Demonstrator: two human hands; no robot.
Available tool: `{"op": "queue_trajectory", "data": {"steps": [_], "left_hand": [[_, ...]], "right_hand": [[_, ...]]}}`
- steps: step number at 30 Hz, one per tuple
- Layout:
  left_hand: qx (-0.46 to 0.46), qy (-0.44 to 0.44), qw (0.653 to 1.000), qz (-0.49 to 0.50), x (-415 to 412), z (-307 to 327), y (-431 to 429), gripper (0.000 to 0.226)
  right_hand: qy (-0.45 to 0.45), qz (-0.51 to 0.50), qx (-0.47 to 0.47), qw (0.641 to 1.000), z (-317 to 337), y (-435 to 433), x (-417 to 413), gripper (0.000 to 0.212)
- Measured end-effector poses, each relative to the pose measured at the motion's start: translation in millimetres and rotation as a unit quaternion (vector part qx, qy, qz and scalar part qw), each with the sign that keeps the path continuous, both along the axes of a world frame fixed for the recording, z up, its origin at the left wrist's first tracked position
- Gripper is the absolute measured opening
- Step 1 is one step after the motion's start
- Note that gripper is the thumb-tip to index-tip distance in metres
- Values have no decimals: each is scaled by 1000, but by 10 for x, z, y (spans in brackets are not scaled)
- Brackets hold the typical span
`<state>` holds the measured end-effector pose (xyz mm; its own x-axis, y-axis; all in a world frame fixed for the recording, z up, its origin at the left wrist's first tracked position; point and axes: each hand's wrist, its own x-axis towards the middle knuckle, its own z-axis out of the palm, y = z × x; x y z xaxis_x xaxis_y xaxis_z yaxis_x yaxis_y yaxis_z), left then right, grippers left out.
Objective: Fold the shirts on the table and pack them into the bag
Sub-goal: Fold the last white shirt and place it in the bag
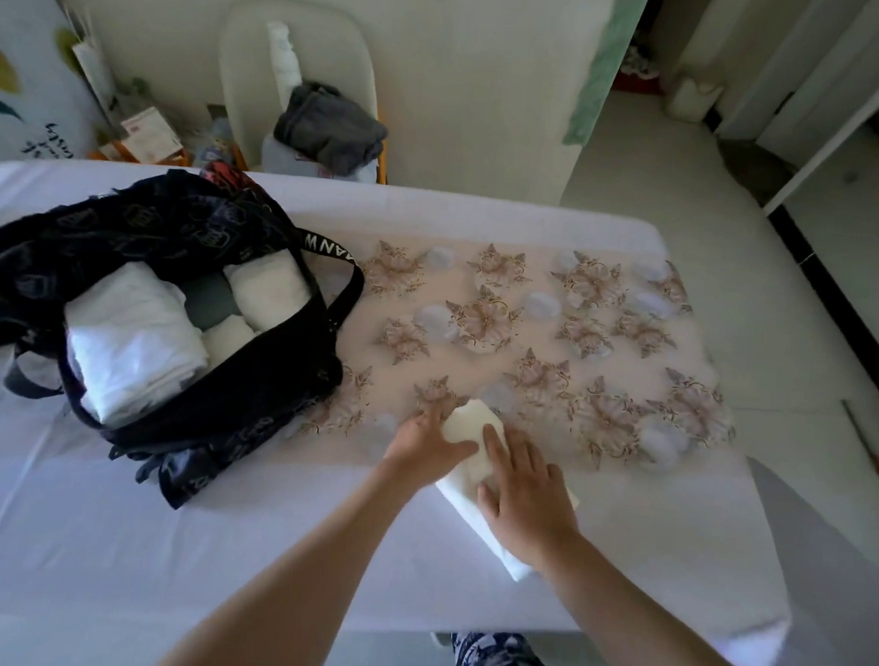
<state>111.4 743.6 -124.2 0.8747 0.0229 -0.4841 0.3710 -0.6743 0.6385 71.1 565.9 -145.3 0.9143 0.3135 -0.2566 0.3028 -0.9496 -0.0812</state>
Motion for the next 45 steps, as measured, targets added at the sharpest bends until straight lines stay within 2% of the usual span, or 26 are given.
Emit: {"op": "queue_trajectory", "data": {"steps": [5,9,11,14,15,17,20,22,24,25,27,30,31,33,34,35,36,37,39,40,42,43,45], "left_hand": [[-64,120,990,43,-4,89,-2,51],[-153,123,980,30,-75,206,-10,31],[-191,105,976,7,-90,271,11,39],[-199,27,979,-25,-97,396,55,44],[-188,-6,982,-23,-104,456,69,45],[-160,-68,985,-17,-107,578,104,45],[-117,-140,983,-15,-92,675,169,51],[-71,-192,979,-21,-101,758,176,58],[14,-274,960,-65,-126,809,174,66],[50,-299,948,-92,-154,795,168,69],[78,-273,952,-112,-255,666,160,76],[96,-224,960,-138,-462,278,136,67],[104,-225,957,-151,-537,139,136,62],[122,-215,956,-160,-657,2,114,62],[138,-208,954,-163,-680,-12,101,64],[146,-201,955,-163,-714,-11,78,68],[144,-191,958,-157,-721,15,78,72],[135,-185,963,-143,-721,34,66,75],[105,-166,976,-89,-644,47,34,79],[88,-149,983,-57,-587,54,25,82],[85,-116,989,-26,-489,62,15,82],[110,-127,985,-40,-465,63,10,72],[137,-211,965,-71,-487,-5,3,42]], "right_hand": [[14,46,54,997,53,-120,-139,75],[78,0,194,978,293,-222,-28,91],[137,-46,254,956,452,-264,112,101],[236,-96,310,916,631,-297,393,104],[264,-98,316,906,683,-291,462,100],[288,-82,318,899,741,-256,576,78],[222,-48,302,926,844,-147,686,46],[71,35,265,961,897,-68,748,39],[-117,147,207,960,843,-14,776,41],[-163,178,183,953,772,9,760,46],[-159,216,135,954,613,54,687,53],[-15,275,64,959,409,26,607,55],[16,280,76,957,404,5,586,54],[10,246,197,949,435,-4,588,36],[-32,221,243,944,433,-5,641,23],[-83,199,251,944,420,-11,702,15],[-118,178,217,953,420,-19,782,20],[-115,167,160,966,416,-28,850,38],[-60,148,73,985,416,-26,979,72],[-37,134,55,989,415,-12,1005,73],[-39,137,74,987,397,-9,1003,52],[-57,160,96,981,394,-36,973,40],[-94,223,117,963,350,-146,872,26]]}}
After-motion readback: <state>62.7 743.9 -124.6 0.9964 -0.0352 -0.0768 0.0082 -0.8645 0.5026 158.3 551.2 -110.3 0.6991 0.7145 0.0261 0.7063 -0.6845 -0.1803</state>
